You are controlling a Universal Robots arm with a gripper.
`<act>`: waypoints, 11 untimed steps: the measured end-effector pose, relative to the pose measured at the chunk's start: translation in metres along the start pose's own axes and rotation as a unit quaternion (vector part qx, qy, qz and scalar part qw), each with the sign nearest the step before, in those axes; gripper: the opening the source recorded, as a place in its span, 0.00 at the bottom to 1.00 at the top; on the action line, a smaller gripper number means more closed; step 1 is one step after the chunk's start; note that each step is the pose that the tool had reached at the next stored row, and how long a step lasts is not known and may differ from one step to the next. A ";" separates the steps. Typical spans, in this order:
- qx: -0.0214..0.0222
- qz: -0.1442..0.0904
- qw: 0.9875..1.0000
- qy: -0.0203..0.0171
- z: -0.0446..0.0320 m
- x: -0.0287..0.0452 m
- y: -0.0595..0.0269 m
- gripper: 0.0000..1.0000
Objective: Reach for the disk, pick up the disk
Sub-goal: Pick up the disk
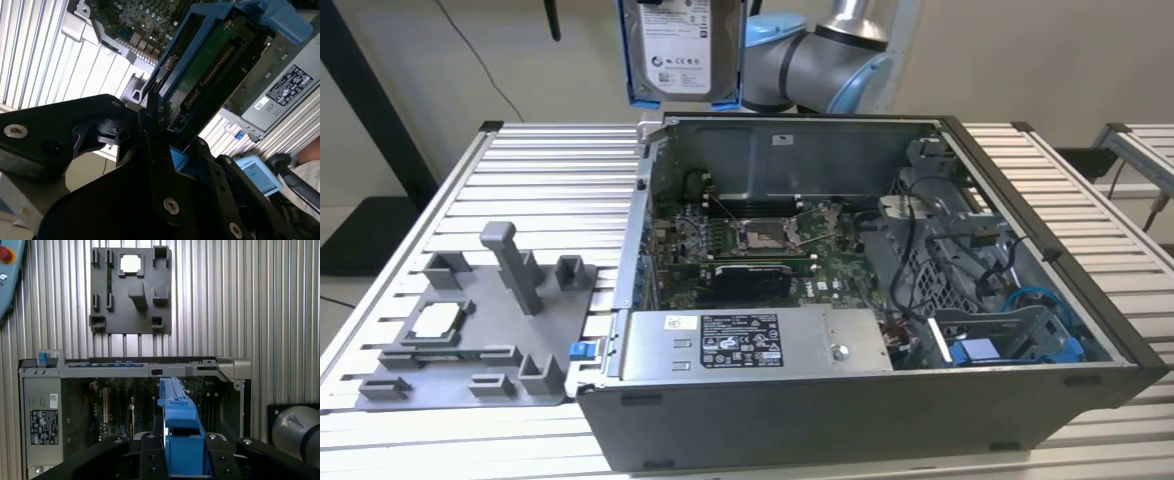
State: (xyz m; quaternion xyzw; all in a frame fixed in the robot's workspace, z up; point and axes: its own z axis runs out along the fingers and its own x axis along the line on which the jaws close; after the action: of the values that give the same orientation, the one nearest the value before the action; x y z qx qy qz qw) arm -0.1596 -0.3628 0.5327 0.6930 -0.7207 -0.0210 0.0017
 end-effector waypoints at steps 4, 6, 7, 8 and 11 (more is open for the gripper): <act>0.000 0.000 1.000 0.000 0.0001 -0.0002 -0.0052 0.00; 0.000 0.000 1.000 0.000 0.0002 -0.0004 -0.0094 0.00; 0.000 0.000 1.000 0.000 0.0002 -0.0005 -0.0117 0.00; 0.000 0.000 1.000 0.000 0.0003 -0.0005 -0.0140 0.00; 0.000 0.000 1.000 0.000 0.0005 -0.0008 -0.0220 0.00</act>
State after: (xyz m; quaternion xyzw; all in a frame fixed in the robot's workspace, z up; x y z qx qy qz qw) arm -0.1376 -0.3628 0.5315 0.6930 -0.7206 -0.0210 0.0016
